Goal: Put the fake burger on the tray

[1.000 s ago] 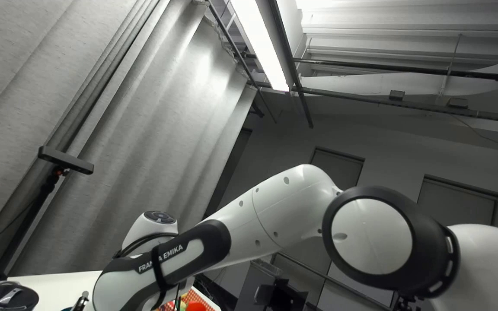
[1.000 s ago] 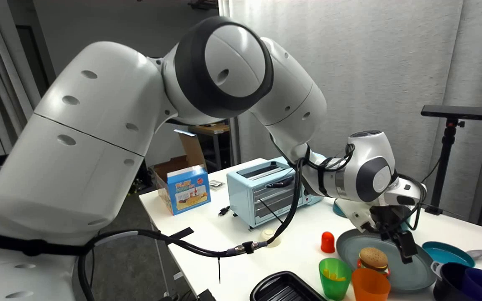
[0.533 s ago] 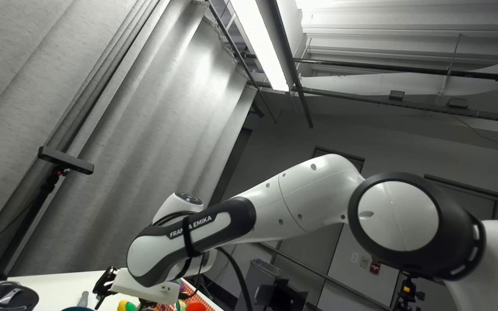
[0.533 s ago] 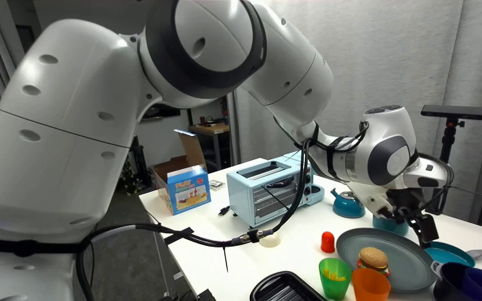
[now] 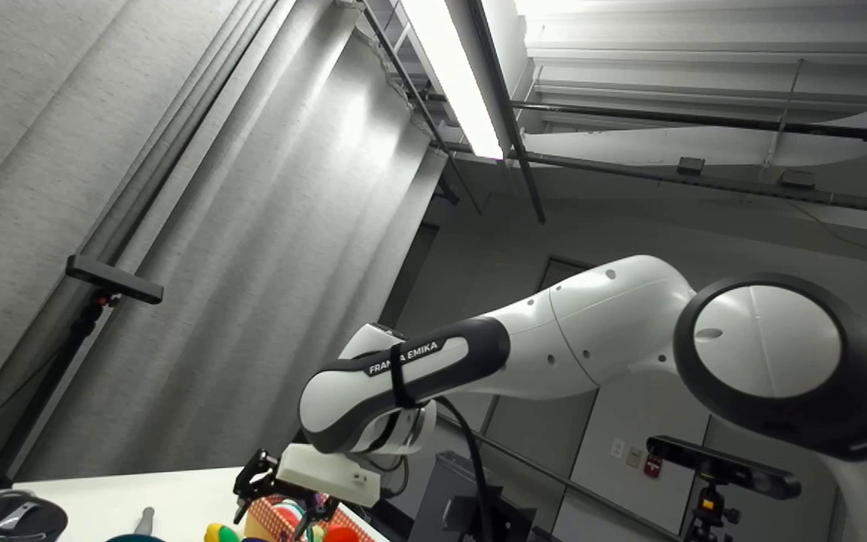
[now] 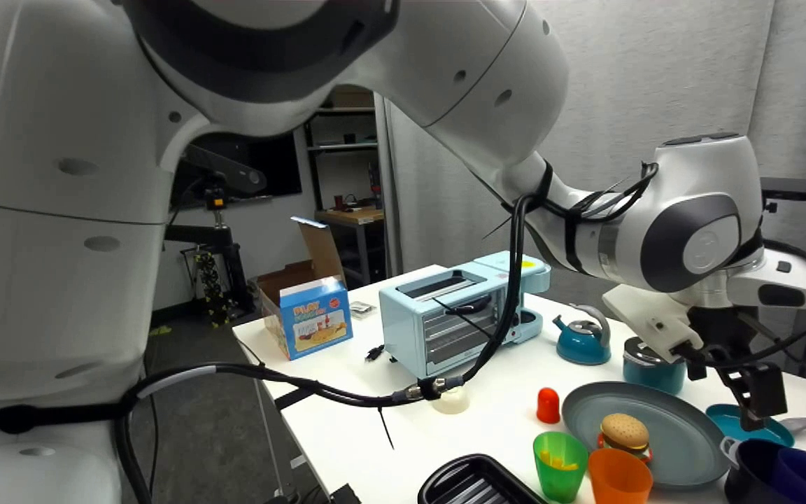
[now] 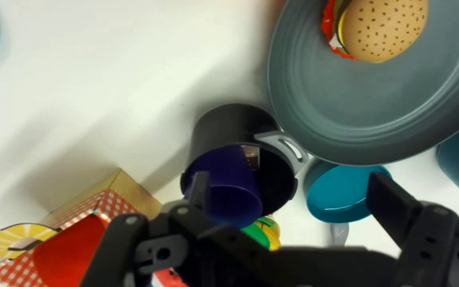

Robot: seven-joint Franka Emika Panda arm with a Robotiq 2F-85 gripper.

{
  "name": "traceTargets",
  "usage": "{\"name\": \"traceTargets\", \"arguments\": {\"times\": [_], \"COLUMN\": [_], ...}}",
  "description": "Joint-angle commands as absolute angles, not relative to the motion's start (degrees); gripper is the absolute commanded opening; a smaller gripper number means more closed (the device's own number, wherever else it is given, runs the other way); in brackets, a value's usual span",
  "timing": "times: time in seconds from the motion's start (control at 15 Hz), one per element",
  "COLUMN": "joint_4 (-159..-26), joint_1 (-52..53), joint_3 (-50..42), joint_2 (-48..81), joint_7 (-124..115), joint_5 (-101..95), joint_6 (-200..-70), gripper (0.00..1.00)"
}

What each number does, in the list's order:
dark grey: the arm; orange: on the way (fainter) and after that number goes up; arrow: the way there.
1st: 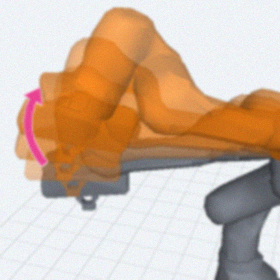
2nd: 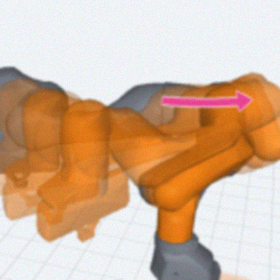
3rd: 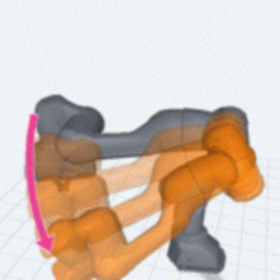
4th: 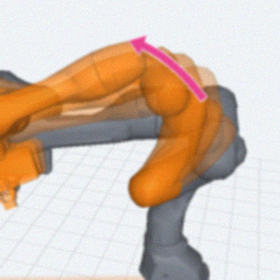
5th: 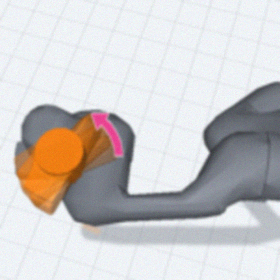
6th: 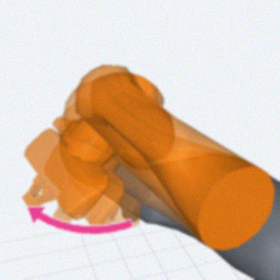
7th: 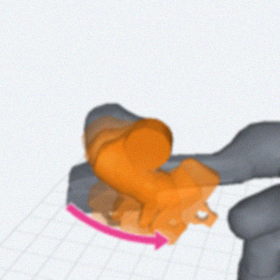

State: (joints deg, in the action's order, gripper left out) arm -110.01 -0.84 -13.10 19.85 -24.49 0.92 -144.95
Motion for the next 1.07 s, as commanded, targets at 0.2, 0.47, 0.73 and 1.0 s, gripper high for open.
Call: {"name": "traceTargets", "arguments": {"times": [0.2,0.47,0.73,1.0], "joint_4": [-124.6,-132.5,-139.5,-144.7], "joint_1": [-6.8,-8.9,-10.0,-10.4], "joint_3": [-11.2,-11.3,-12.0,-12.7], "joint_2": [8.0,2.6,-2.5,-6.9], "joint_7": [-12.3,-4.0,3.0,8.2], "joint_5": [5.0,7.1,8.4,8.7], "joint_6": [-143.7,-144.2,-143.8,-143.3], "gripper": [1.00,1.00,1.00,1.00]}}
